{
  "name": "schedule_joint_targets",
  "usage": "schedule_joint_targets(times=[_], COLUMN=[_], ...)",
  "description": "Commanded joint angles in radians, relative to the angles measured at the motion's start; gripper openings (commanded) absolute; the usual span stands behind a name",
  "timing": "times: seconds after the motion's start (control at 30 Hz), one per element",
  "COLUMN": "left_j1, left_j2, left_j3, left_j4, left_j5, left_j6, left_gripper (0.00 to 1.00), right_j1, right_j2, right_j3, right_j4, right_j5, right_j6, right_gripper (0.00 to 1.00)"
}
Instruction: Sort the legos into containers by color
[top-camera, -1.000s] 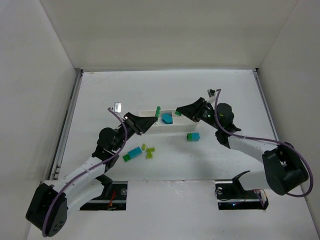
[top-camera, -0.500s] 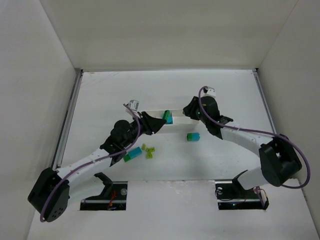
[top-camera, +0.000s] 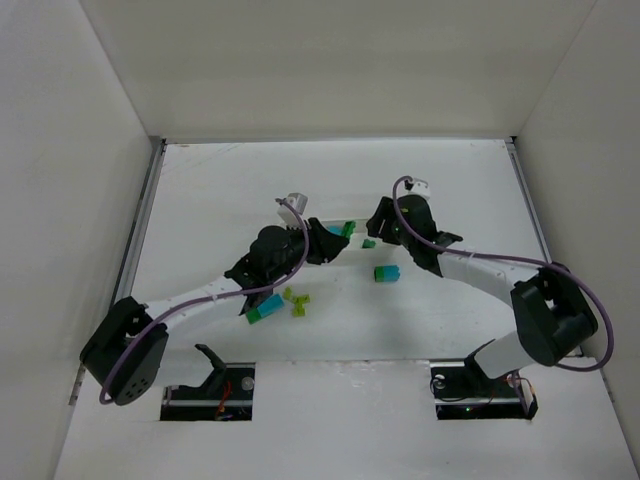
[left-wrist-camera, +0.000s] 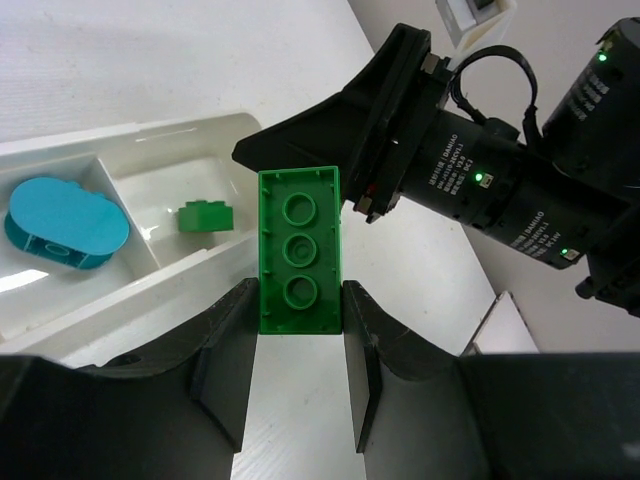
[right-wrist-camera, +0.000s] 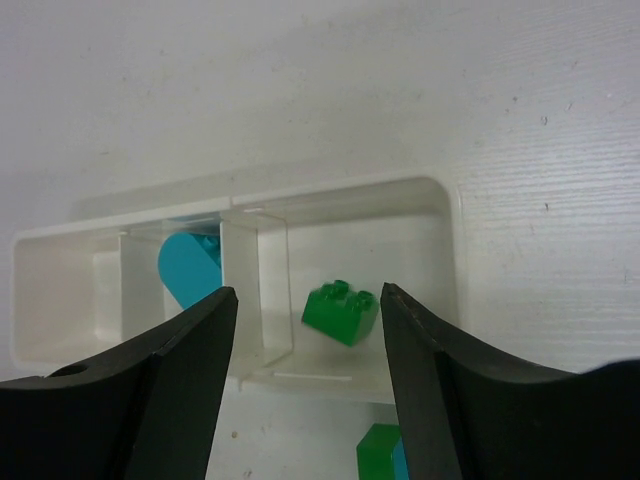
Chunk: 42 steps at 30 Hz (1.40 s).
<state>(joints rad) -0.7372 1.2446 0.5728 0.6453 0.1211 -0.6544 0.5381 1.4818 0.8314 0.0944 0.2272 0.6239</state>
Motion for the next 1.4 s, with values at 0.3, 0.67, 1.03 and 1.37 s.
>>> schedule_joint_targets(times=[0.3, 0.67, 1.03, 1.37], left_j1=[-0.026, -0.046, -0.031, -0.031], left_j2=[0.249, 0.527, 0.588, 0.581], left_j3=[0.297, 0.576, 0.657, 0.668], left_j4=[-0.105, -0.392, -0.426, -0.426], left_j5=[0.086, 0.080, 0.074, 0.083], left_j6=[0.117, 0.303, 0.329, 0.331], left_gripper=[0.14, 0.14, 0.26, 0.42], right_j1=[-0.148, -0.162, -0.140, -0.094], right_j2=[-0.434, -0.600, -0.607, -0.509], right_j3=[-0.277, -0.383, -0.430, -0.439], right_j4=[0.091, 0.085, 0.091, 0.079], right_j5=[0.054, 0.023, 0.024, 0.020], right_j6=[0.146, 0.171, 0.172, 0.186], right_gripper=[0.43, 0.42, 0.59, 0.62])
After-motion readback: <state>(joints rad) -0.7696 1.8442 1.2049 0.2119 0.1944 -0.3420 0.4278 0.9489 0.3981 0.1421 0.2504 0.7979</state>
